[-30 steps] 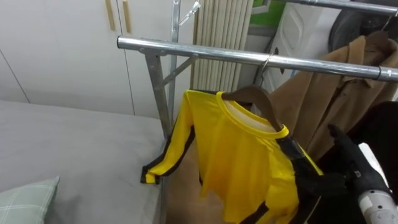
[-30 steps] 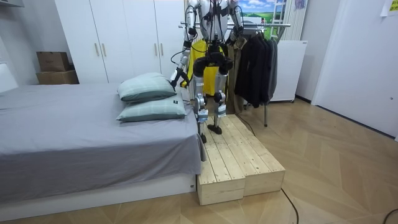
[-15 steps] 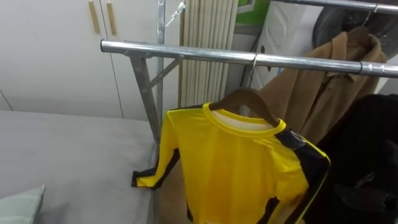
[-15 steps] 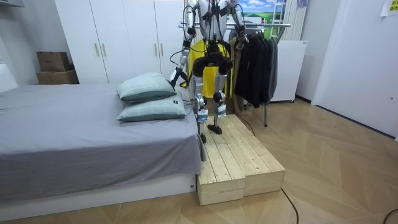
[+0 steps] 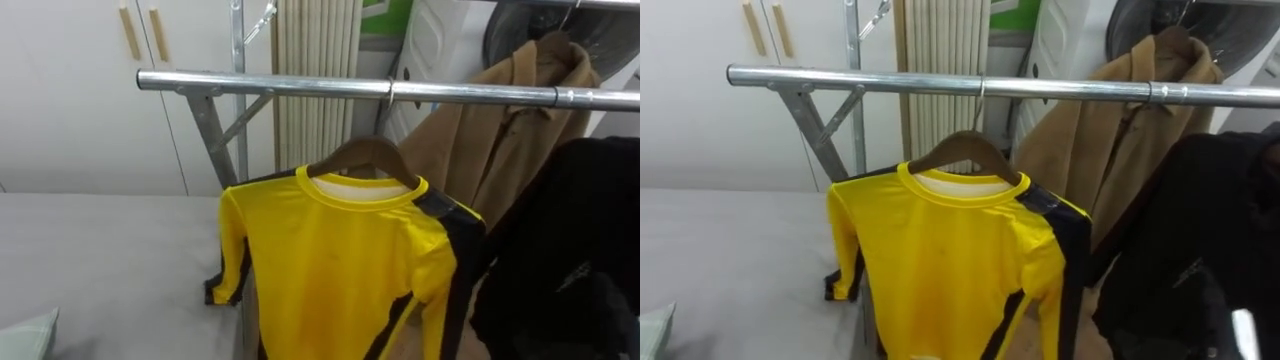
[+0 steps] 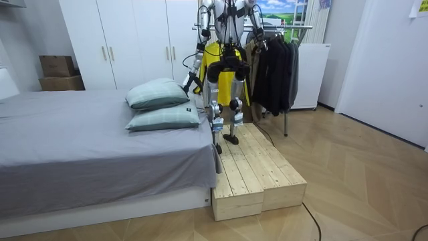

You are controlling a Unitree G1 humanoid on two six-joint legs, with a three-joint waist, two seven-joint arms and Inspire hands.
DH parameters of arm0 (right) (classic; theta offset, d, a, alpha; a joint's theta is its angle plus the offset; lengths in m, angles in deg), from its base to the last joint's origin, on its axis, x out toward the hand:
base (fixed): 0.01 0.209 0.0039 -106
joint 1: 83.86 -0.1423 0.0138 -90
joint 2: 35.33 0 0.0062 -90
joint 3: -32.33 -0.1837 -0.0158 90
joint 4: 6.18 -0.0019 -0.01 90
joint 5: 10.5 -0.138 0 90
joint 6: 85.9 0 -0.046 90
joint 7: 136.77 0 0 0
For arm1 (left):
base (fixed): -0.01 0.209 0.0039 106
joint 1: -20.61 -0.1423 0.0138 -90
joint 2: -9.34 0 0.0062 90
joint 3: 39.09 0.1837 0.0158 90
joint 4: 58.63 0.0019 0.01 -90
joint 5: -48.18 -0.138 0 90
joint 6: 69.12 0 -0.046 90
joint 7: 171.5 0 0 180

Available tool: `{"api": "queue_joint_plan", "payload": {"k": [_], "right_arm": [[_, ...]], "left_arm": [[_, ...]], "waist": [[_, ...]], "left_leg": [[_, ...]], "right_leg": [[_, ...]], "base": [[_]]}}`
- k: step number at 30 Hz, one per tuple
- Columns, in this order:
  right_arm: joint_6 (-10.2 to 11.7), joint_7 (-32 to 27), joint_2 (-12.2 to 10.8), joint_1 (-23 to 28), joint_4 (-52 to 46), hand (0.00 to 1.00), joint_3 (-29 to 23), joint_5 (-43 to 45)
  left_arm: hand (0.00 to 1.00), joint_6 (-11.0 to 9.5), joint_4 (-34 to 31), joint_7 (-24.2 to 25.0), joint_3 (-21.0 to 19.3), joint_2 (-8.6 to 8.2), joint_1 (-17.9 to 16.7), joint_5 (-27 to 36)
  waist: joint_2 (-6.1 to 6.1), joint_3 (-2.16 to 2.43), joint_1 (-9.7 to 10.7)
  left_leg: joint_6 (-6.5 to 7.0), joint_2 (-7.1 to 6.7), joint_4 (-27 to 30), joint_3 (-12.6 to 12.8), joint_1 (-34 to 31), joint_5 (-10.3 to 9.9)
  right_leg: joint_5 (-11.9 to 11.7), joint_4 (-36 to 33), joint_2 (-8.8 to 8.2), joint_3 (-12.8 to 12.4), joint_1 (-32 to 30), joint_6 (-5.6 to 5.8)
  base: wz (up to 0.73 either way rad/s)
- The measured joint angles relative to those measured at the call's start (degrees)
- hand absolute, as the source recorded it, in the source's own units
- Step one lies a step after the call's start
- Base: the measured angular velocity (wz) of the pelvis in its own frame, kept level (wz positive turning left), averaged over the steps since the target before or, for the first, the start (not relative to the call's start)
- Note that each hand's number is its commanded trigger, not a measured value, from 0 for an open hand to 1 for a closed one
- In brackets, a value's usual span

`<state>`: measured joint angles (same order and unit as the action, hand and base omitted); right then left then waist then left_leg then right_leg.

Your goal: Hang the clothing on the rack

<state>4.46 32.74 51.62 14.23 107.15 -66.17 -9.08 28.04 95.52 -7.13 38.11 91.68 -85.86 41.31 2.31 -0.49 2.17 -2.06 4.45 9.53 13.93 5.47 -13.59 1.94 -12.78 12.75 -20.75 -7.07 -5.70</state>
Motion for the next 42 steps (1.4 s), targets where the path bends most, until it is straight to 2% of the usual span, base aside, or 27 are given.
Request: {"api": "queue_joint_plan", "payload": {"k": [2, 4, 6, 8, 9, 11, 16, 19, 24, 28, 31, 36, 42], "right_arm": [[0.1, 1.7, -0.5, 1.4, 1.9, 0.00, 1.3, -2.1], [0.0, 3.5, -2.0, 3.4, 3.7, 0.00, 1.7, -4.1], [0.1, 4.9, -2.2, 4.3, 5.1, 0.00, 2.7, -5.9], [1.5, 6.4, -2.8, 4.2, 9.9, 0.00, 2.9, -7.5], [1.6, 7.2, -3.6, 3.9, 13.4, 0.00, 2.8, -8.6], [1.6, 8.9, -4.4, 3.3, 18.1, 0.00, 2.9, -11.3], [2.2, 12.1, -4.8, 3.7, 27.0, 0.00, 4.1, -19.2], [3.0, 13.7, -4.9, 3.2, 30.7, 0.00, 5.9, -21.2], [3.8, 15.7, -5.6, 2.5, 34.9, 0.00, 6.5, -21.9], [3.8, 17.3, -6.2, 1.4, 39.0, 0.00, 6.9, -21.9], [3.8, 17.8, -6.2, 0.7, 39.4, 0.00, 6.9, -21.8], [3.8, 19.5, -6.2, -1.4, 41.8, 0.00, 7.5, -21.2], [3.9, 21.6, -6.2, -1.8, 42.0, 0.00, 9.5, -21.2]], "left_arm": [[0.00, 0.0, 0.0, 0.1, 0.0, -0.01, 0.0, 0.0], [0.00, 0.0, 0.0, 0.1, 0.0, -0.01, 0.0, 0.0], [0.00, -0.1, 0.1, 0.1, -0.2, -0.01, 0.1, 0.0], [0.00, -0.5, 0.7, 0.1, -0.5, -0.07, 0.3, 0.2], [0.00, -1.0, 1.1, 0.0, -0.4, -0.07, 0.3, 0.6], [0.00, -1.3, 1.3, -0.1, -0.4, -0.13, 0.4, 1.9], [0.00, -3.2, 3.4, 1.0, 0.7, -0.79, 0.7, 3.0], [0.00, -3.5, 3.6, 2.5, 1.9, -0.79, 0.7, 4.3], [0.00, -4.2, 4.1, 3.8, 2.1, -0.78, 0.7, 5.2], [0.00, -5.0, 4.4, 3.9, 3.1, -0.82, 1.3, 9.1], [0.00, -5.3, 4.5, 3.9, 3.7, -0.84, 1.8, 11.9], [0.00, -5.3, 4.5, 5.1, 5.1, -0.84, 2.1, 13.6], [0.00, -5.7, 4.7, 5.1, 5.3, -0.84, 2.2, 13.7]], "waist": [[0.01, 0.01, 0.0], [0.01, 0.01, 0.0], [-0.01, 0.02, -0.1], [-0.32, 0.01, -0.5], [-0.23, 0.28, -0.8], [-0.24, 0.29, -0.8], [-1.76, 0.13, -0.9], [-2.26, 0.09, -0.9], [-2.90, -0.08, -0.9], [-3.01, -0.04, -0.8], [-3.12, -0.05, -0.8], [-3.28, -0.17, -0.7], [-3.18, -0.23, -0.7]], "left_leg": [[-0.04, 0.01, -0.1, 0.0, 0.0, 0.0], [-0.16, 0.05, -0.1, 0.0, 0.1, -0.1], [-0.21, 0.09, -0.1, 0.1, 0.3, -0.1], [-0.28, 0.15, -0.3, 0.1, 0.9, -0.2], [-0.29, 0.14, -0.5, 0.1, 1.1, -0.2], [-0.29, 0.13, -0.5, 0.2, 1.2, -0.2], [-0.29, 0.05, -0.8, 0.2, 1.1, -0.2], [-0.29, 0.06, -0.9, 0.2, 1.1, -0.2], [-0.23, -0.04, -0.8, 0.0, 1.1, -0.3], [0.38, -0.08, -0.9, -0.4, 1.0, -0.6], [0.17, -0.14, -0.9, -1.0, 0.8, -0.5], [0.06, -0.29, -0.8, -2.3, 0.9, -0.4], [0.09, -0.46, -0.7, -2.4, 0.8, -0.4]], "right_leg": [[0.3, -0.1, 0.08, -0.2, 0.0, 0.21], [0.4, -0.1, 0.10, 0.1, 0.0, 0.30], [0.3, 0.0, 0.10, 0.3, 0.0, 0.19], [0.1, 0.1, 0.12, 0.5, 0.2, -0.19], [0.2, -0.1, 0.17, 0.5, 0.3, -0.28], [0.2, -0.3, 0.19, 0.4, 0.3, -0.31], [0.3, 0.0, 0.21, 0.1, 0.3, -0.25], [0.4, 0.1, 0.31, -0.5, 0.6, -0.19], [0.5, 0.2, 0.32, -1.0, 0.9, -0.01], [0.6, 0.1, -0.41, 1.4, 0.4, -0.09], [0.7, 0.1, -0.61, 2.1, 0.3, -0.22], [1.2, 0.2, -0.60, 1.9, 0.8, -0.34], [1.4, 0.3, -0.73, 1.8, 0.7, -0.14]], "base": [[0.00], [0.00], [0.00], [0.00], [0.00], [0.00], [-0.01], [0.00], [0.00], [0.12], [0.12], [0.07], [0.01]]}}
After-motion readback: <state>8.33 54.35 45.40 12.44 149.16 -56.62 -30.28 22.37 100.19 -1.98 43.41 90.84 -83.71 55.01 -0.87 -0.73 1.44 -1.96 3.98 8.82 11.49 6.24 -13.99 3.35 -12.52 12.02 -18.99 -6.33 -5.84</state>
